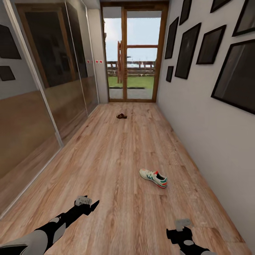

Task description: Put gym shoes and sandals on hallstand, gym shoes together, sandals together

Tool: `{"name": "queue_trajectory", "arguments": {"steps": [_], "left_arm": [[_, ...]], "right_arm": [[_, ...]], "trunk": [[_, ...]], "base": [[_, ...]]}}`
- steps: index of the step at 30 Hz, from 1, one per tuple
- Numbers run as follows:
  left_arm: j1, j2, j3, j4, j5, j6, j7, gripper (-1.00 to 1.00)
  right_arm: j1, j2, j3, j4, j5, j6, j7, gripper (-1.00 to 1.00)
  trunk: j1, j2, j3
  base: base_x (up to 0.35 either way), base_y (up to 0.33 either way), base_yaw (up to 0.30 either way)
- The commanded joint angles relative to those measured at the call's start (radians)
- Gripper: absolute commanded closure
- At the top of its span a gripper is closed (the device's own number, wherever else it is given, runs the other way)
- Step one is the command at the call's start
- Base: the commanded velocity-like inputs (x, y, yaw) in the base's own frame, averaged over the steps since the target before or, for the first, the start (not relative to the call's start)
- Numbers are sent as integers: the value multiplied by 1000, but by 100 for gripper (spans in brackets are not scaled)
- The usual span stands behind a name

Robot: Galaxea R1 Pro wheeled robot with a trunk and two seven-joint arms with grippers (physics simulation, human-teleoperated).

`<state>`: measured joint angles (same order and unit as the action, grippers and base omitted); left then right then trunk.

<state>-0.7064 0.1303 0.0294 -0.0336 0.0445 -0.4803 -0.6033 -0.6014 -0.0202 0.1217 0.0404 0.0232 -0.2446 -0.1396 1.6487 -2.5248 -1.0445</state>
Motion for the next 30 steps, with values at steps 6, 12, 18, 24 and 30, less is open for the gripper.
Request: {"name": "queue_trajectory", "arguments": {"steps": [6, 12, 18, 24, 30], "left_arm": [[-1, 0, 3, 1, 5, 0, -7, -100], [-1, 0, 3, 1, 5, 0, -7, -100], [-1, 0, 3, 1, 5, 0, -7, -100], [-1, 0, 3, 2, 5, 0, -7, -100], [-1, 0, 3, 1, 5, 0, -7, -100]], "right_arm": [[-1, -1, 7, 4, 3, -5, -5, -100], [-1, -1, 7, 4, 3, -5, -5, -100], [-1, -1, 8, 4, 3, -5, -5, -100], [-1, -1, 8, 4, 3, -5, -6, -100], [-1, -1, 9, 4, 3, -5, -5, -100]], "trunk": [[0, 0, 5], [0, 0, 10], [0, 0, 16], [0, 0, 22], [0, 0, 28]], "base": [[30, -30, 254], [6, -6, 264], [2, -2, 266], [0, -21, 266], [0, -176, 266]]}}
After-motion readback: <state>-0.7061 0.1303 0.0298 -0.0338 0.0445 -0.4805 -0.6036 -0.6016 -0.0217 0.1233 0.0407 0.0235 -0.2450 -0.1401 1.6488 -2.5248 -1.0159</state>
